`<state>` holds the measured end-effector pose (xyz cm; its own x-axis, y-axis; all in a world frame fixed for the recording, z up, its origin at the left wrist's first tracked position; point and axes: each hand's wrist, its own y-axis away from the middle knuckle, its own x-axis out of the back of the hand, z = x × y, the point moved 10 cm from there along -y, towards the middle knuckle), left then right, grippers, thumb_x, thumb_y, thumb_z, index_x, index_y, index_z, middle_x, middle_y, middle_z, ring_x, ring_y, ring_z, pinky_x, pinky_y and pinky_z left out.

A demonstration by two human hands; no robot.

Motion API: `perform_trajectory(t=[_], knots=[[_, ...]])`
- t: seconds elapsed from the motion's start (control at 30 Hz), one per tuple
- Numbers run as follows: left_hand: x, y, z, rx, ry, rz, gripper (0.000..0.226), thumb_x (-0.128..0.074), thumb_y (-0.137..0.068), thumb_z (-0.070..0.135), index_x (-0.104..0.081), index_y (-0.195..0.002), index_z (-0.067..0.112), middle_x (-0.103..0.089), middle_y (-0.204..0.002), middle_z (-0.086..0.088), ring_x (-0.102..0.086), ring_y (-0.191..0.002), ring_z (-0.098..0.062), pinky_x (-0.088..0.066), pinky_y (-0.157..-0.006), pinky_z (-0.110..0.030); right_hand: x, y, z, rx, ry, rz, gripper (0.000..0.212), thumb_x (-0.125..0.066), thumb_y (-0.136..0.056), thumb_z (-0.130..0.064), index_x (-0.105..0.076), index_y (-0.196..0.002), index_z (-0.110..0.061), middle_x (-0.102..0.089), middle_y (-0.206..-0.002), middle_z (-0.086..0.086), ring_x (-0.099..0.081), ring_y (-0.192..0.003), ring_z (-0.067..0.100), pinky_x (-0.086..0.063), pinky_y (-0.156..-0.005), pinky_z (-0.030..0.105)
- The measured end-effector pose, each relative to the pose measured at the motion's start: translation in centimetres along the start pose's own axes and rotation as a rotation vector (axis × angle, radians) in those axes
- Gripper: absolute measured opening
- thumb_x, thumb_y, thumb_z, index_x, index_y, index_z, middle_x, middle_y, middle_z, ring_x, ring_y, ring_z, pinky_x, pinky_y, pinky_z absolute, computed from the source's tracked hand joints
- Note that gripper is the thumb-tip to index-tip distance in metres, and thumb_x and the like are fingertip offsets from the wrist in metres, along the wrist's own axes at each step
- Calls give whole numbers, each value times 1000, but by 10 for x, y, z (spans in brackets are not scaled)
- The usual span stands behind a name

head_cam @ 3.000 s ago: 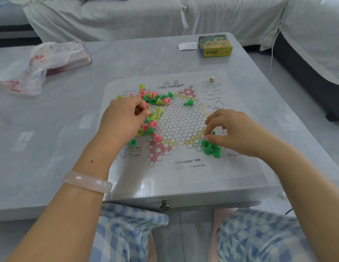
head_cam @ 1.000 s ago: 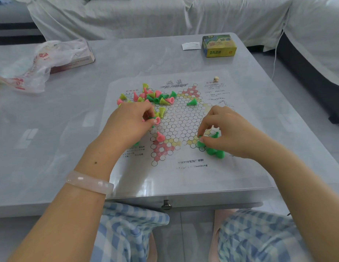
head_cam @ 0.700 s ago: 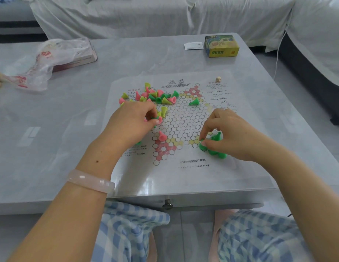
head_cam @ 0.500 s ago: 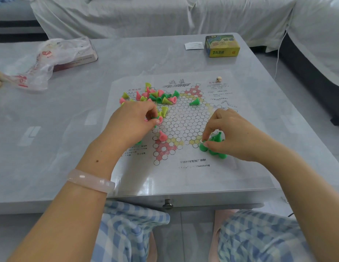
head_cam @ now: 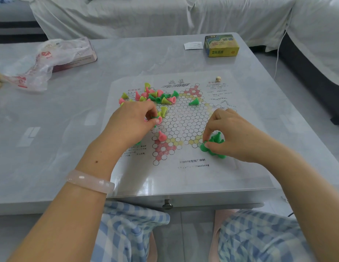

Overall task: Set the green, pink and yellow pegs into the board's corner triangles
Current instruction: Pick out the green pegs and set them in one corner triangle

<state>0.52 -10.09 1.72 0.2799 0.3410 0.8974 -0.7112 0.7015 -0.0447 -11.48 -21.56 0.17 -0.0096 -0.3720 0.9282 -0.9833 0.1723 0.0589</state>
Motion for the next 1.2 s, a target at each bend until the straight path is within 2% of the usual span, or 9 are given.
perform_trajectory(t=[0.2, 0.37, 0.43, 0.57, 0.7, 0.8, 0.97, 1.1, 1.2], knots=[[1, 1, 1, 0, 3, 4, 7, -58, -86, 25, -59, -90, 19, -60, -91, 8, -57, -92, -15, -47, -84, -35, -2, 1, 0, -2, 7, -19, 10, -59, -81, -29, -62, -90, -29, -45, -97, -8, -38, -99, 15, -30, -83, 23], [3, 2, 4, 3, 57, 25, 10, -59, -86, 28, -60, -89, 19, -60, -83, 10, -58, -87, -13, -47, -83, -32, 0, 0, 1, 14, -38, -32, 17, -60, -81, -34, -61, -98, -34, -44, -96, -10, -36, -97, 10, -24, -79, 20], [3, 2, 7, 6, 139, 35, 11, -58, -87, 26, -61, -89, 16, -62, -78, 10, -60, -80, -7, -47, -78, -25, 6, -1, -1, 25, -84, 16, 18, -59, -81, -36, -61, -99, -35, -46, -95, -11, -38, -93, 7, -26, -77, 18], [-3, 5, 13, 61, 454, -4, 16, -53, -91, 23, -63, -87, 11, -70, -76, 8, -59, -59, 11, -42, -58, -2, 25, -2, -13, 85, -201, 215, 21, -57, -84, -30, -59, -104, -32, -51, -87, -15, -46, -78, -4, -34, -68, 7], [-16, 11, 24, 96, 715, -114, 17, -50, -92, 20, -60, -80, 13, -70, -73, 1, -44, -39, 3, -34, -46, -9, 34, -1, -27, 148, -301, 313, 21, -61, -83, -23, -62, -104, -27, -60, -83, -15, -52, -80, 0, -42, -71, 12], [-21, 14, 28, 97, 816, -180, 18, -50, -92, 20, -59, -78, 14, -71, -68, 3, -33, -43, -5, -33, -45, -12, 39, 1, -33, 195, -344, 381, 15, -65, -81, -15, -66, -94, -20, -62, -76, -12, -54, -77, 2, -45, -70, 18], [-25, 20, 34, 91, 837, -265, 20, -49, -92, 23, -58, -76, 15, -71, -69, 3, -31, -48, -11, -34, -46, -13, 47, 4, -43, 272, -339, 460, 11, -65, -79, -16, -68, -89, -18, -66, -76, -5, -55, -70, 4, -47, -66, 19], [-23, 23, 32, 74, 825, -256, 21, -50, -91, 24, -58, -73, 15, -70, -68, 2, -35, -45, -7, -34, -45, -10, 47, 5, -52, 328, -300, 464, 14, -63, -78, -18, -69, -91, -19, -67, -77, -4, -53, -69, 5, -46, -64, 19], [-21, 25, 31, 58, 815, -263, 23, -49, -92, 21, -58, -71, 16, -68, -64, 4, -35, -43, -4, -32, -43, -10, 44, 7, -61, 367, -208, 469, 12, -60, -81, -20, -67, -91, -17, -64, -74, -3, -52, -68, 9, -48, -62, 31]])
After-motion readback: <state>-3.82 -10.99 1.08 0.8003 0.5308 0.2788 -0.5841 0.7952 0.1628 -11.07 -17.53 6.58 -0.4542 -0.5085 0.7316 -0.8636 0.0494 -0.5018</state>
